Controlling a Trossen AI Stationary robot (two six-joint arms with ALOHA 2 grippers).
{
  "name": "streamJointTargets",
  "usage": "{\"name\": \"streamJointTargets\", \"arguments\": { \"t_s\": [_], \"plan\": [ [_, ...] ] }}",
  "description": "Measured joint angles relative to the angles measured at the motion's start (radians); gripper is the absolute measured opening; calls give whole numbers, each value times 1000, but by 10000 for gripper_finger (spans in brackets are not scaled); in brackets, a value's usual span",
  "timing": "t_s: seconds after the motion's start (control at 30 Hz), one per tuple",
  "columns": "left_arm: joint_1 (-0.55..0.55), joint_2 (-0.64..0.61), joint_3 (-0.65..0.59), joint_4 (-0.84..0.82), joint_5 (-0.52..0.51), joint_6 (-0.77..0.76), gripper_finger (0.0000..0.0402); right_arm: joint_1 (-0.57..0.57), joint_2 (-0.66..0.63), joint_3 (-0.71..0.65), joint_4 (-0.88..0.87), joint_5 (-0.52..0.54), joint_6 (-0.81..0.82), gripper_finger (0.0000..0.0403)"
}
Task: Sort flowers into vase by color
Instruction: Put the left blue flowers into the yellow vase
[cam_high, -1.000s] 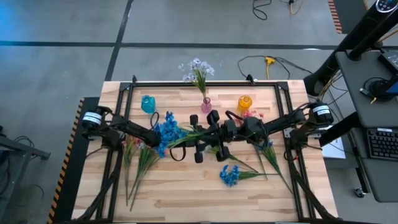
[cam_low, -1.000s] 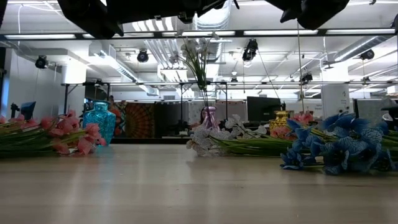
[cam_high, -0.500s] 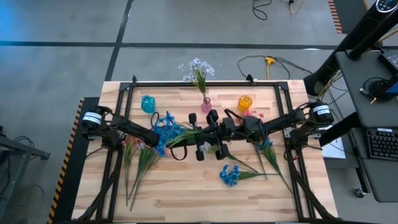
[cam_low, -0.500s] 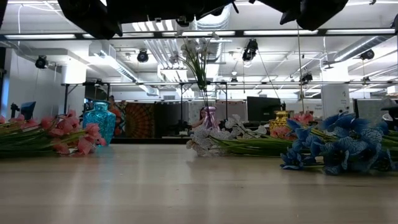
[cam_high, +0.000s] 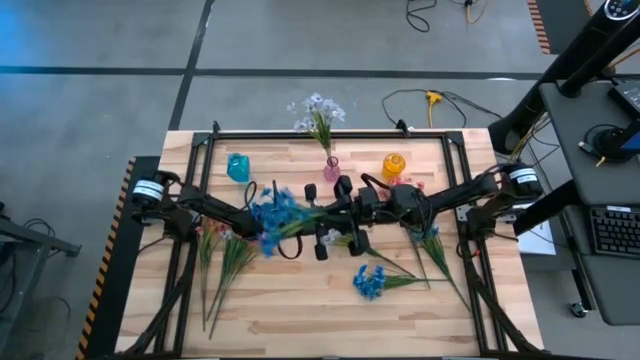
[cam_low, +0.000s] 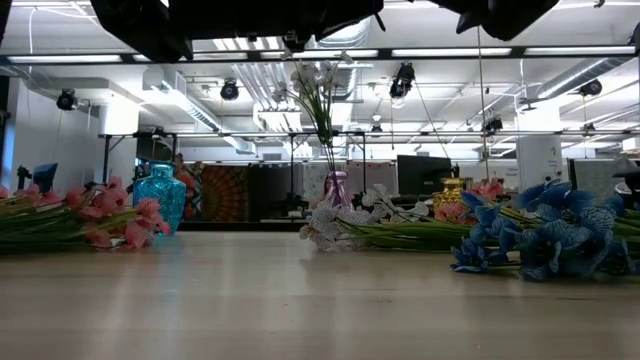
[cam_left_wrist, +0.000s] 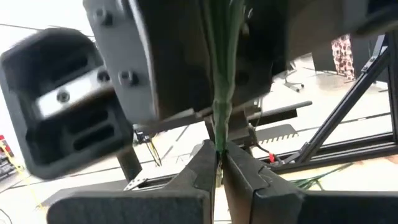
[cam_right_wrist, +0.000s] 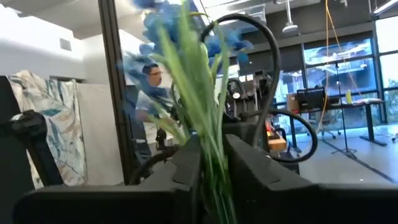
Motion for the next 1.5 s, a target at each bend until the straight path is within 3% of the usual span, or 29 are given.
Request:
{"name": "streamJointTargets", "arguments": {
  "t_s": [0.27,0.47,0.8,1.07,1.27,1.5],
  "plan": [
    [1,0,0,-17,-3,0,1,0,-58,0,-142,5,8,161],
    [2,0,-1,-60,-4,-16,1,0,-146,0,-338,49,3,204],
    [2,0,-1,-169,-5,-86,1,3,-290,0,-653,87,-43,222],
    [2,0,-2,-319,-4,-176,1,11,-348,0,-819,171,-190,233],
    [2,0,-2,-369,-4,-221,1,16,-390,1,-962,190,-209,241],
    [3,0,-2,-373,-4,-226,1,39,-374,1,-1010,194,-218,268]
  ]
}}
